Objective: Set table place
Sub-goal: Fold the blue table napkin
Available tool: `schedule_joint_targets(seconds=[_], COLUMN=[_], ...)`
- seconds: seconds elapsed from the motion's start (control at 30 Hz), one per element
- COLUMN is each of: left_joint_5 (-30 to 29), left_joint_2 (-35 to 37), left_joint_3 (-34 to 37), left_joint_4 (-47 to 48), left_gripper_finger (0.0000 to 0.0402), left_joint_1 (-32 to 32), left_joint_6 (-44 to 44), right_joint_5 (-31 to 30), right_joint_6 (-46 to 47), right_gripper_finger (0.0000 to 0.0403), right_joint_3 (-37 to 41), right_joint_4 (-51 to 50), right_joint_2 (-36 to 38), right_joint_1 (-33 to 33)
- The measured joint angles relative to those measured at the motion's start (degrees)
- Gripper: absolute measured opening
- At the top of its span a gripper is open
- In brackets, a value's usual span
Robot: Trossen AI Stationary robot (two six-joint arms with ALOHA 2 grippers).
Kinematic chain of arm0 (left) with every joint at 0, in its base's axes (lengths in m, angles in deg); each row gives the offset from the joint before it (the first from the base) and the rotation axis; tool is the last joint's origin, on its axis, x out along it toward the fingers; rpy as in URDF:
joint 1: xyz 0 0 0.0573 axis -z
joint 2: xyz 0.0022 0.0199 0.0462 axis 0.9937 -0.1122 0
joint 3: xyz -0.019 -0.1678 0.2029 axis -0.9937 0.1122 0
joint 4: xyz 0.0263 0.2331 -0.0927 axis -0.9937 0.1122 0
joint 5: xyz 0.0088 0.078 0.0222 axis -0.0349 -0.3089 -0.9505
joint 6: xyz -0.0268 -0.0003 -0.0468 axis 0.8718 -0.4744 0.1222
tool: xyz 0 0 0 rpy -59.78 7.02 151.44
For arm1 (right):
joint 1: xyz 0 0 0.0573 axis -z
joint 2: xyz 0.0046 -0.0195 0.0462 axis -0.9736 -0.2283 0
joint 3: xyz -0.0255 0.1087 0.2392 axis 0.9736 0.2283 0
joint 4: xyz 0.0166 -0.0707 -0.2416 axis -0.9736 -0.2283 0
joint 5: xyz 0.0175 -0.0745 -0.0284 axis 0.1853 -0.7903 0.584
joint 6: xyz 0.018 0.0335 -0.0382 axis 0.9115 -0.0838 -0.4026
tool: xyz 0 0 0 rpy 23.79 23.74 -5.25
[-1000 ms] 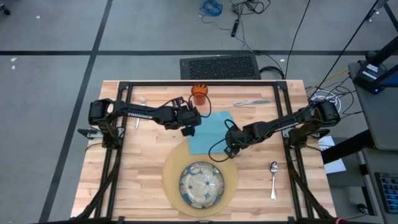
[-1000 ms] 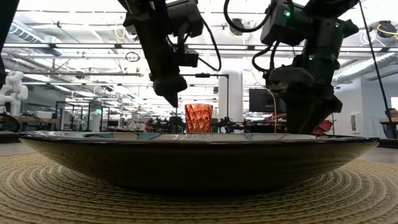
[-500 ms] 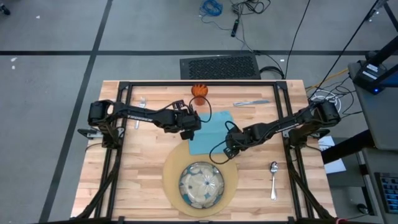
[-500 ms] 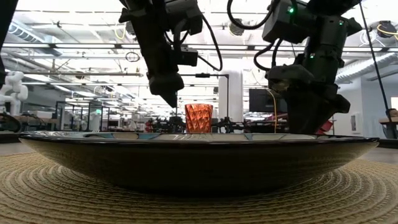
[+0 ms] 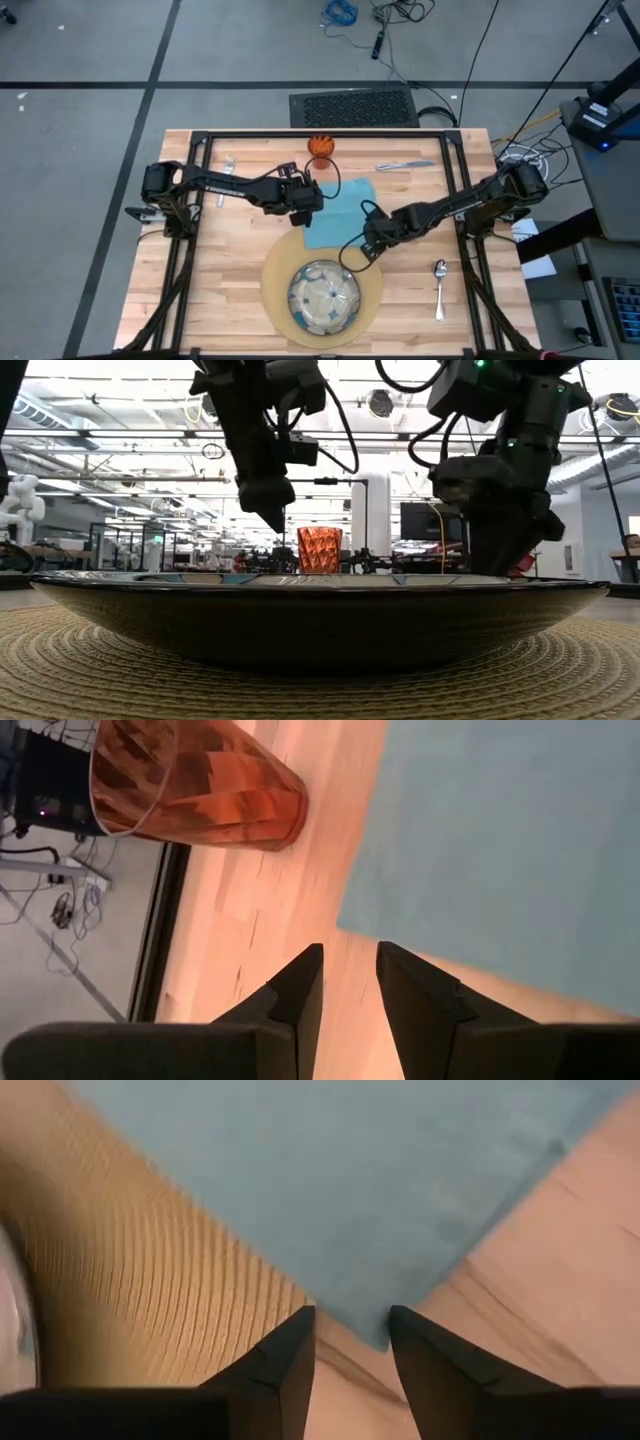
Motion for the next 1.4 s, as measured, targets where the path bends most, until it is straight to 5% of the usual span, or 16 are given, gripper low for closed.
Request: schedule_joint_targets(seconds=[0.17,0.43,0.6,0.93,1.4], left_joint_5=[1.9,4.2,4.4,10.4,8.2], left_joint_2=[0.0,0.0,0.0,-4.7,-8.7], left_joint_3=[0.0,0.0,0.0,0.0,0.0], left_joint_4=[2.7,0.5,-8.6,-10.3,-12.0], left_gripper_finger=[0.0086,0.0086,0.0086,0.0086,0.0086], left_joint_1=[1.1,10.1,12.7,13.8,22.9], left_joint_6=[-2.2,-4.8,-4.9,-1.7,1.3], right_joint_5=[-2.1,-2.5,-2.9,-2.9,-2.9], right_joint_6=[-21.7,-39.9,-44.6,-45.5,-46.6], right_gripper_finger=[0.0121,0.0121,0.0121,0.0121,0.0121], right_joint_3=[-1.9,-2.8,-2.8,-2.8,-2.8], right_joint_4=[-0.5,-2.4,-2.5,-2.0,-1.1], right_joint_2=[0.0,0.2,0.2,0.2,0.2], right_joint_1=[-1.5,-2.8,-2.7,-2.7,-2.6])
